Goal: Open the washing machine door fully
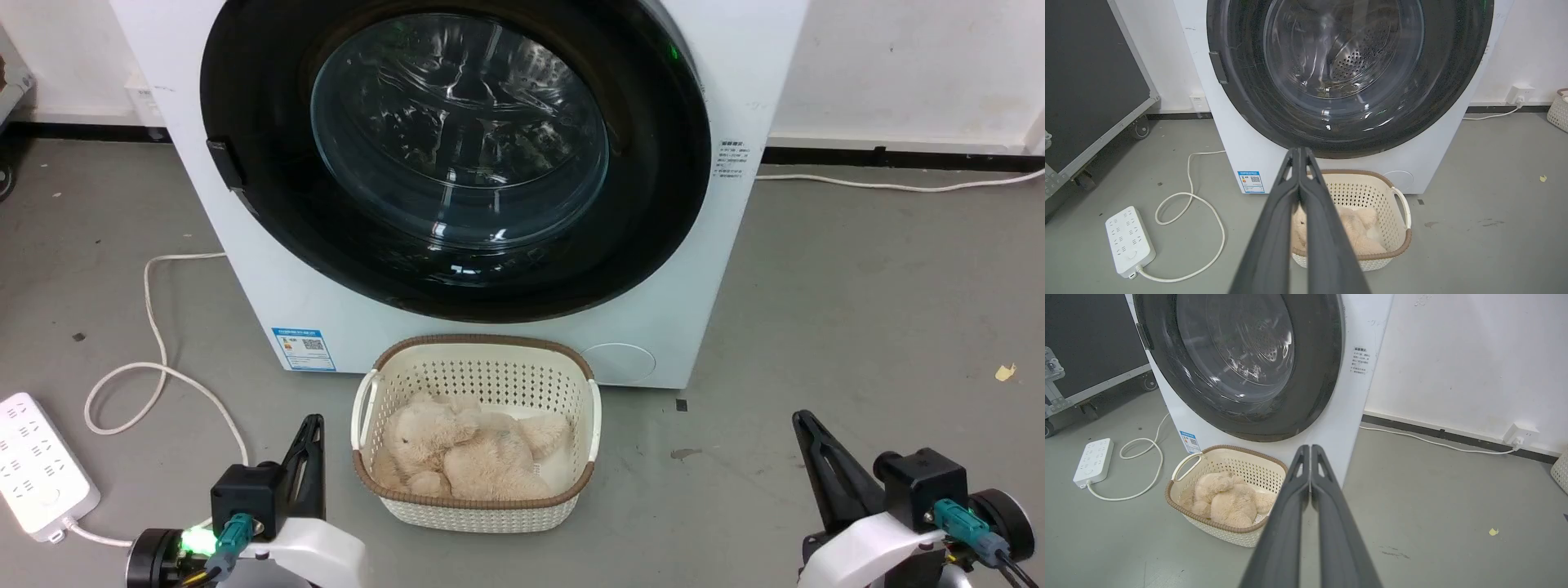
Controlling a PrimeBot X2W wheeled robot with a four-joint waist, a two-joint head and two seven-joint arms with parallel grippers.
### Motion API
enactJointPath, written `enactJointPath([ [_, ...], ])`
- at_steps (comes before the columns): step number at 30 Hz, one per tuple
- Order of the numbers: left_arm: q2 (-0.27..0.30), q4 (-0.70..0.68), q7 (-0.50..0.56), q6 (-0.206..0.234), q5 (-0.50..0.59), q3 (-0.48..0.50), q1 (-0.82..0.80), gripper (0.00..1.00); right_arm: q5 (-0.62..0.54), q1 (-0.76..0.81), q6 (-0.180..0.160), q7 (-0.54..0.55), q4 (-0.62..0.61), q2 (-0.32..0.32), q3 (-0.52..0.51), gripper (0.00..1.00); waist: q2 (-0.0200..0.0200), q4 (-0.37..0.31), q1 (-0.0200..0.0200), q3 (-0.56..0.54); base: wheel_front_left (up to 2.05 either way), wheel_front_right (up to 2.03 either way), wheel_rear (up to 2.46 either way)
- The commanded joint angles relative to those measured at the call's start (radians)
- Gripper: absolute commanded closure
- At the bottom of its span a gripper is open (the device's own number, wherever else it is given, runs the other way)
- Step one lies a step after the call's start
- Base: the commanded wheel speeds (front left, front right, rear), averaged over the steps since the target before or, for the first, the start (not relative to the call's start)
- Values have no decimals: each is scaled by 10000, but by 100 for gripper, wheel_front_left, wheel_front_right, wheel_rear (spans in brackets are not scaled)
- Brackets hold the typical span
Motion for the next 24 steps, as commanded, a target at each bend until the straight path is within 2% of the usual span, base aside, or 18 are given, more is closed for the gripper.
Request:
enactJointPath([
  [1, -1, -35, 3, 28, 30, 9, -149, 100, -76, -116, 4, 3, -55, 45, 1, 100, 0, 0, 0, 0, 0, 0, 0],
  [24, -1, -35, 3, 28, 30, 9, -149, 100, -76, -116, 4, 3, -55, 45, 1, 100, 0, 0, 0, 0, 0, 0, 0],
])
